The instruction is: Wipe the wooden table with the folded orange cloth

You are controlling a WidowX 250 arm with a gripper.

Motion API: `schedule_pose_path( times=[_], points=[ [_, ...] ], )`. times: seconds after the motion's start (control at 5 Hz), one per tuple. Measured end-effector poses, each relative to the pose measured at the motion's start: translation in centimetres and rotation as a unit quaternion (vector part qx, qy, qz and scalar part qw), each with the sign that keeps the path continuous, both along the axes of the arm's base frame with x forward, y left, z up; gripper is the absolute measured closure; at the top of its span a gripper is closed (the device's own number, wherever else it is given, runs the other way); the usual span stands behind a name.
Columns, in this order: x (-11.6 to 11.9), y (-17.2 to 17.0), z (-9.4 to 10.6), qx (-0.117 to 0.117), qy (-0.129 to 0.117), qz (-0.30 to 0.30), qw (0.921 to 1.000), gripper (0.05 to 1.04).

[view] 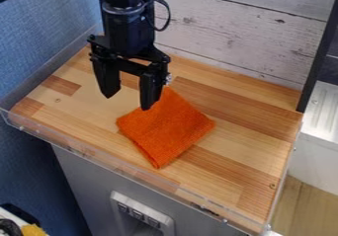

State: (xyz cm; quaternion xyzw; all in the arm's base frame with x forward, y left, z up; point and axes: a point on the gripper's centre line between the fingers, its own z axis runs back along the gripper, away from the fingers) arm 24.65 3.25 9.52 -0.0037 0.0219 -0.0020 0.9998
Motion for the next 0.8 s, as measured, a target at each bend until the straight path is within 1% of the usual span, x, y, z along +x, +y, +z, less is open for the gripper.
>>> schedule_pose_path(
  times=[0.2,0.4,0.6,0.8],
  points=[
    [0.3,-0.4,-0.6,-0.001,0.011,0.019,0.9998,0.086],
    [1.3,-0.5,-0.3,0.002,0.003,0.045,0.9990,0.089],
    [2.3,-0.4,0.4,0.003,-0.010,0.075,0.9971,0.089],
    [2.8,-0.3,0.7,0.004,-0.015,0.104,0.9944,0.085]
  ],
)
